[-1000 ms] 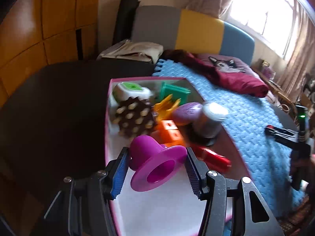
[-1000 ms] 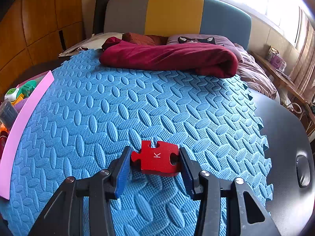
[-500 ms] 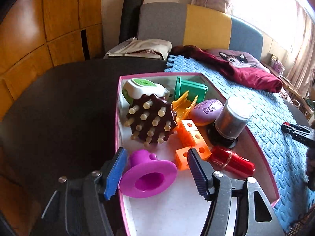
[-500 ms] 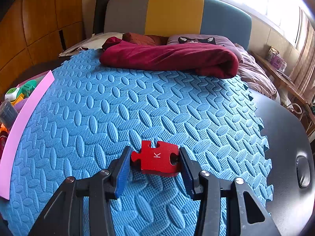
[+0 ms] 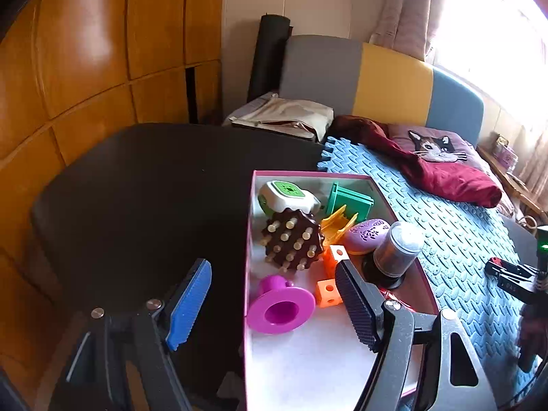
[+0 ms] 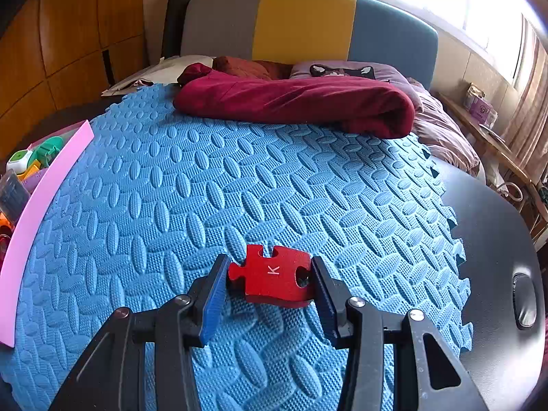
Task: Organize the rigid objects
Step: 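Carry the magenta suction toy into the tray and open the left tool, then carry the red K puzzle piece to the tray and open the right tool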
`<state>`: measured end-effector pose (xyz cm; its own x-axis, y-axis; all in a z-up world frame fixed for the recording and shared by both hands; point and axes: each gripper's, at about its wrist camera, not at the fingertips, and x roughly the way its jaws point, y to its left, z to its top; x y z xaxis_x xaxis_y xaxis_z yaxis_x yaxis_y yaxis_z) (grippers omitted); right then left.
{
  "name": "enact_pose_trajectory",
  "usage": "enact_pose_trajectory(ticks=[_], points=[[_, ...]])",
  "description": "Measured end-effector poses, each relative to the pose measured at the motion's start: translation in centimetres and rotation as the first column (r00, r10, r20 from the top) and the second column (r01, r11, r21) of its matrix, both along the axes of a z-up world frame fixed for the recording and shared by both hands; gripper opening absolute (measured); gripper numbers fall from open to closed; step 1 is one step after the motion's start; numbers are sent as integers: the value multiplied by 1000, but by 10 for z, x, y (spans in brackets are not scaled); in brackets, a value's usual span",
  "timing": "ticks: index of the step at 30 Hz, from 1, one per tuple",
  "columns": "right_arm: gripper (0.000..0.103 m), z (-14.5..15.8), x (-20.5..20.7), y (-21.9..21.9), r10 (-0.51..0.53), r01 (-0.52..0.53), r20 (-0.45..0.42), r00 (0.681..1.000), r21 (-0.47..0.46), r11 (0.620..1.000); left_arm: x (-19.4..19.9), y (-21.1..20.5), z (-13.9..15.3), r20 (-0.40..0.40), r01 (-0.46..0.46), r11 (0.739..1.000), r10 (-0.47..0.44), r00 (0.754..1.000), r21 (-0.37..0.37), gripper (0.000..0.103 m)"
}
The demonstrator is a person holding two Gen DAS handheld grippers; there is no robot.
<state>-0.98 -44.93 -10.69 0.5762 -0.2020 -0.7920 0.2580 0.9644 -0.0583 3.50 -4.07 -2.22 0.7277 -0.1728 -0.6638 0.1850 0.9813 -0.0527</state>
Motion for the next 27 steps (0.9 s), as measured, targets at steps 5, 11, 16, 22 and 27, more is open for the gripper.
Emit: enact_pose_trajectory(ticks=[5,11,16,22,27], points=[[47,0,0,-1,0,0,-3,1000,3,1000,-11,2,9,44,-13,1000,12,999,22,76],[46,0,0,-3,-29,30,-10,1000,33,999,-14,6,12,56,-32,999,31,998,31,76],[46,0,-1,-1,-66,66,-14,998,38,997,-15,12,9,46,-47,998,46,998,32,76],[46,2,-3,2,-125,126,-18,992,41,991,-19,21,6,47,-60,998,59,997,34,76],[46,5,-9,9,-127,131,-44,991,86,988,-20,28,5,49,-73,997,71,996,25,76]])
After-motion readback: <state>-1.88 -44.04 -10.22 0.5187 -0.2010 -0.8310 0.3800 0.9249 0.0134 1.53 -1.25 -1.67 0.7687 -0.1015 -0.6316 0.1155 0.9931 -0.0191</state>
